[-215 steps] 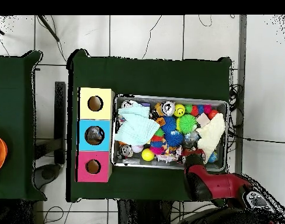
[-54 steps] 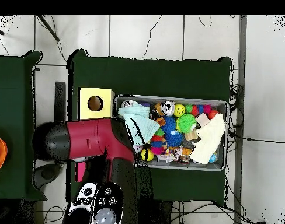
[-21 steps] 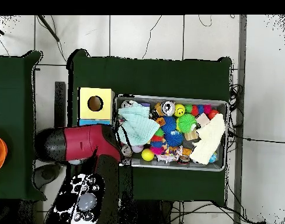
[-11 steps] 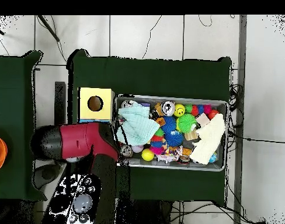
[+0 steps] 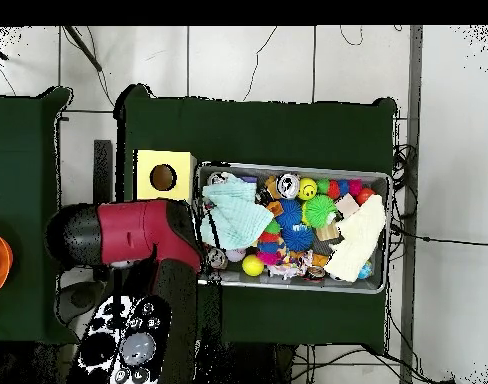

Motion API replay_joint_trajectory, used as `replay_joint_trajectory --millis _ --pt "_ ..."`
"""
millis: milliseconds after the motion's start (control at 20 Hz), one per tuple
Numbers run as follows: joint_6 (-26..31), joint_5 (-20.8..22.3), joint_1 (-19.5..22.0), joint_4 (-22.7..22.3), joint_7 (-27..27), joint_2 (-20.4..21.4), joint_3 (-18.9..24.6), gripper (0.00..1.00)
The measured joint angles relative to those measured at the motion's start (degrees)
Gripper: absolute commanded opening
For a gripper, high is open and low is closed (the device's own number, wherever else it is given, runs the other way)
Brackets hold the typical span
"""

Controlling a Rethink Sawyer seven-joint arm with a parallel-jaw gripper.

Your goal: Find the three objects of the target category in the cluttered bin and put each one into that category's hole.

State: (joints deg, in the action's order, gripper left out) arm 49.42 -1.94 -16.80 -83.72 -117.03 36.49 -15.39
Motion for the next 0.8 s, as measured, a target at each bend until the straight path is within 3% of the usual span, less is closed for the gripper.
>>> replay_joint_trajectory --millis 800 --pt "0.0 -5.6 -0.1 0.0 -0.8 -0.3 -0.3 0.0"
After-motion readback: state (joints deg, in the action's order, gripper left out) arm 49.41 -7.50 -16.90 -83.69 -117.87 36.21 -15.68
